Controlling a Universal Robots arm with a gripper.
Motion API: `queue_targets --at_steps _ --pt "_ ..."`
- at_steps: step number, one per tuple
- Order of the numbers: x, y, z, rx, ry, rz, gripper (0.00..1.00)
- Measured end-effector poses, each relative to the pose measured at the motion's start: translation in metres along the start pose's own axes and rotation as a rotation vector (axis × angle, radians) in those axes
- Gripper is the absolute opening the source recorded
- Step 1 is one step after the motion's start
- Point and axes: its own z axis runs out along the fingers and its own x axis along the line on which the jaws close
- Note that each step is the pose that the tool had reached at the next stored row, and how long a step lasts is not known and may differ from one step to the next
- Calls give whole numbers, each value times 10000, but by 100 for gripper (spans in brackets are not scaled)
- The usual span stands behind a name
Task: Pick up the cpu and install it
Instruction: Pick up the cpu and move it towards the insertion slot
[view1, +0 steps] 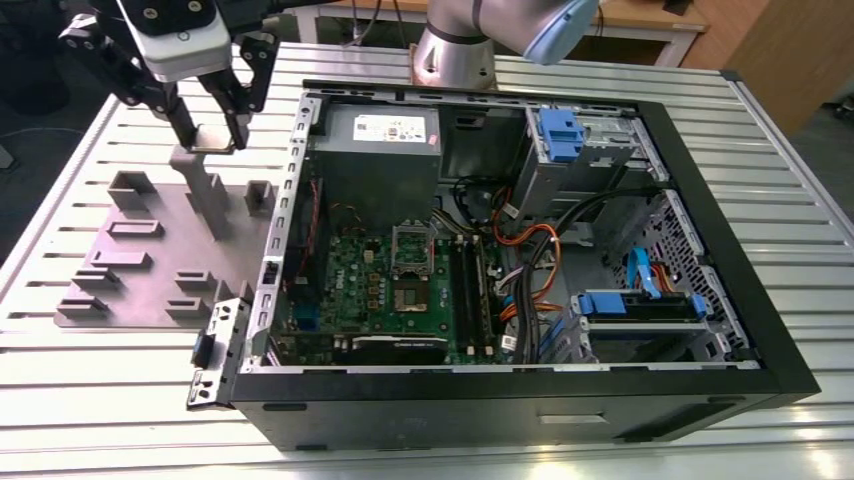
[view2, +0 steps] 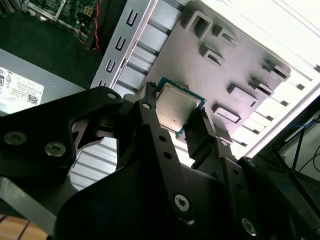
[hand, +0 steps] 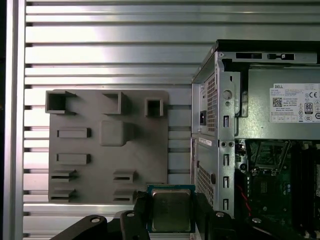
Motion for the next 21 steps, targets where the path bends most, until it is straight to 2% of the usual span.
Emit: queue_targets --at_steps 21 --pt "-77 1 0 0 0 0 47"
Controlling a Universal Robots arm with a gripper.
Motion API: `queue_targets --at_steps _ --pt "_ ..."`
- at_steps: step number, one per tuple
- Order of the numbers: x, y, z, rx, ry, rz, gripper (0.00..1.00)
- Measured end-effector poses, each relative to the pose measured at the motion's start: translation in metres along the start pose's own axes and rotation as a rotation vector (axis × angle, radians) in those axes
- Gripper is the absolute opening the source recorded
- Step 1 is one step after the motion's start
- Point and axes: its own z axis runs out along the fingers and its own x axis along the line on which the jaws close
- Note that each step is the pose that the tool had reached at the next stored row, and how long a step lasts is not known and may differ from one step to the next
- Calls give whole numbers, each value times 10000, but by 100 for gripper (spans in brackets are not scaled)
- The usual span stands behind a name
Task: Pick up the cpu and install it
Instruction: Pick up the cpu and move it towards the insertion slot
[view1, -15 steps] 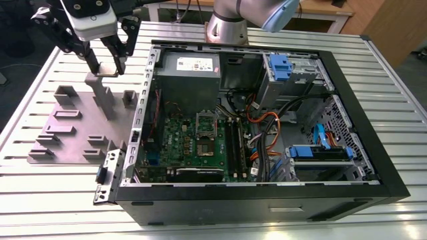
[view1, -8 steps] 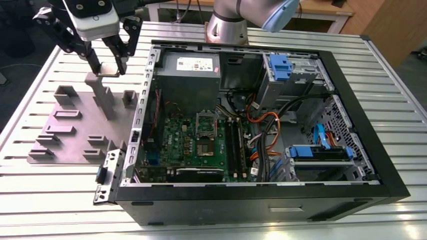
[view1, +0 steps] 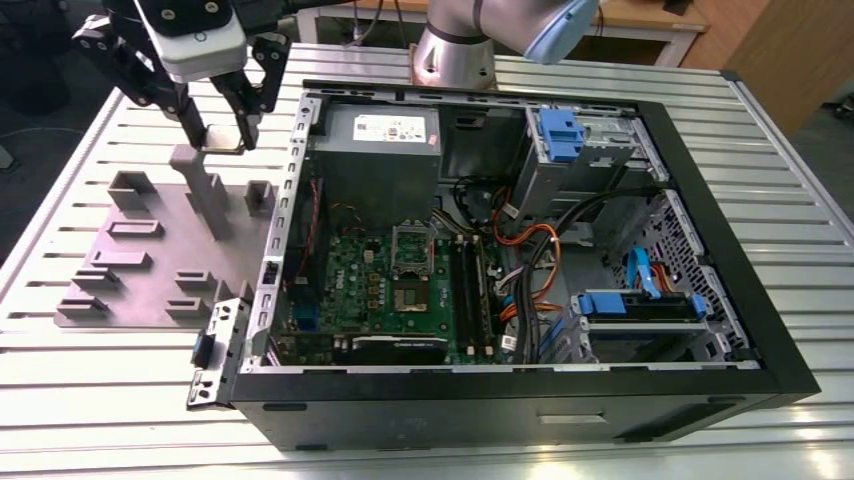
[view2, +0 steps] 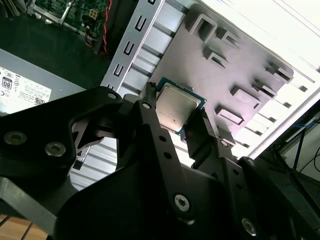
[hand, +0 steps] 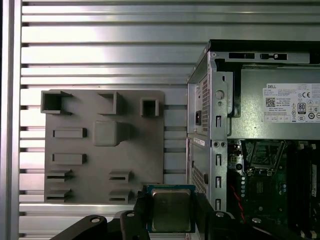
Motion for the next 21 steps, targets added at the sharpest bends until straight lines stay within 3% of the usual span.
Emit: queue_targets --at_steps 21 --pt "-107 2 0 0 0 1 47"
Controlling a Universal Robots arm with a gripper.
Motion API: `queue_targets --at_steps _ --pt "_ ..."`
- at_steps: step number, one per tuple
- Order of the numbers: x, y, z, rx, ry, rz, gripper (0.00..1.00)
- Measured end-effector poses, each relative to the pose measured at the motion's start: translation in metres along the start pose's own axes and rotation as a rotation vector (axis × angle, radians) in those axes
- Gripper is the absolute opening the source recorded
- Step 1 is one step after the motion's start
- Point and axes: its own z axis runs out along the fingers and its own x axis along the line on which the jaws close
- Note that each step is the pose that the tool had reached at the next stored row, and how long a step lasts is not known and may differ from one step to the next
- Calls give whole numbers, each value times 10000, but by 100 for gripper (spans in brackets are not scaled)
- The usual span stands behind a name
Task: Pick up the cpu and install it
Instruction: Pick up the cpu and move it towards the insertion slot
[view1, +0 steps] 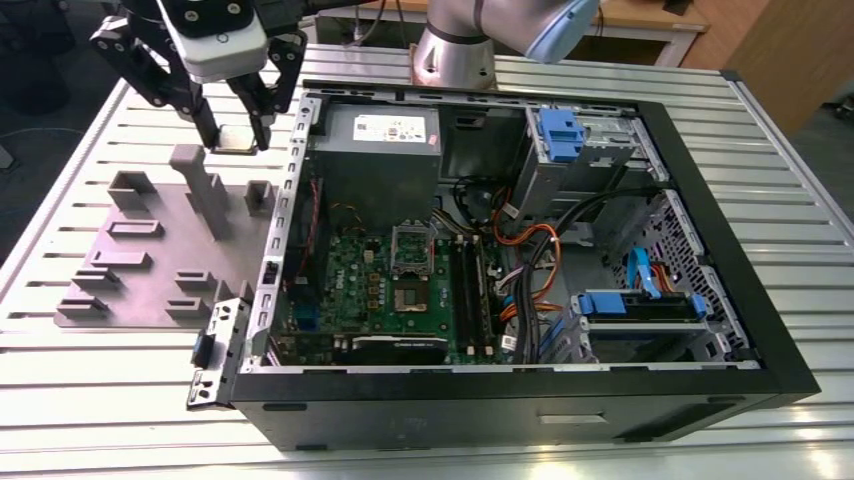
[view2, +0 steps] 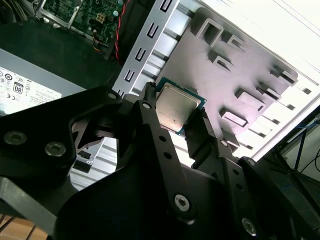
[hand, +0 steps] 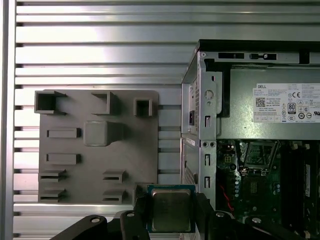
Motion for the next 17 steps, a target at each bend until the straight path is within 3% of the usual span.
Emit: queue_targets --at_steps 5,17 --pt "-3 -44 -1 0 0 16 47" --pt "-45 -46 -2 0 0 18 47"
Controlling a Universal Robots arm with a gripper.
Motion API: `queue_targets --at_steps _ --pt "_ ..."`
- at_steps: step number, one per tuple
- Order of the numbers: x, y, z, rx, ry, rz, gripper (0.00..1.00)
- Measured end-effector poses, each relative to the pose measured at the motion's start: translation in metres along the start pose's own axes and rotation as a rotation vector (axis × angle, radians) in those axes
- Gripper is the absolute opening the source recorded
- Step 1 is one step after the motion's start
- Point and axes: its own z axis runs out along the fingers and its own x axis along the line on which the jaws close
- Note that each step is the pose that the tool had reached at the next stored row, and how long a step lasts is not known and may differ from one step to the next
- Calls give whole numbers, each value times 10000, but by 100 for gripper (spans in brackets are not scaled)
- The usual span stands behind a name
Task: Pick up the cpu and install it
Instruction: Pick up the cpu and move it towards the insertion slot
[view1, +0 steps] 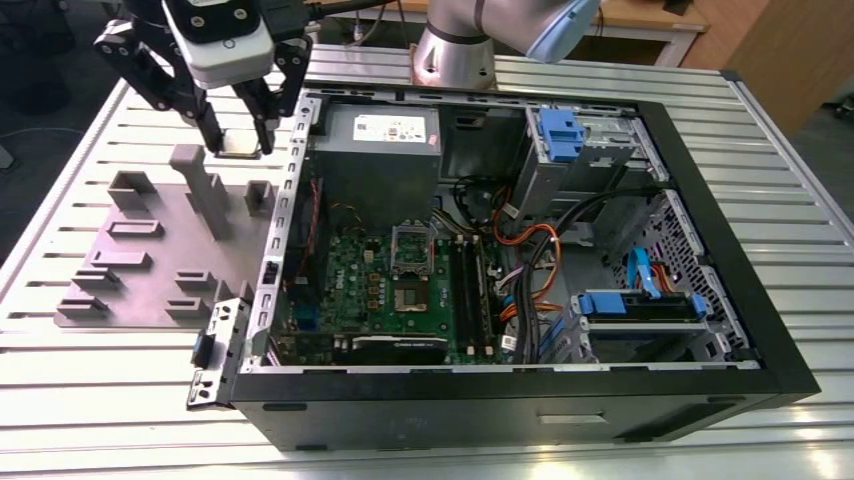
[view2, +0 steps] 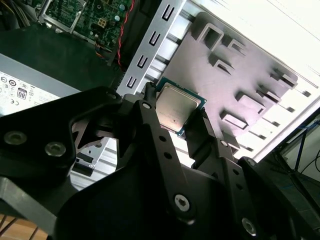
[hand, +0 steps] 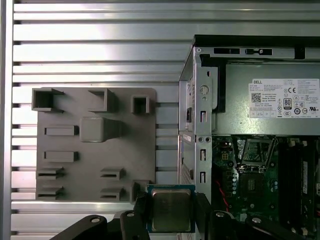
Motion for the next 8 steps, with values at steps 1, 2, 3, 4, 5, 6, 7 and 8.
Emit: queue_targets --at_steps 1,2,3,4,5,6,7,8 --pt "-2 0 0 0 0 1 47" --pt "-5 0 0 0 0 1 47" --pt "-8 0 0 0 0 1 47" --pt "-10 0 0 0 0 1 47" --pt "-13 0 0 0 0 1 47" --pt "-16 0 0 1 0 1 47" --pt "-19 0 0 0 0 1 47" --pt "-22 0 0 0 -1 1 47"
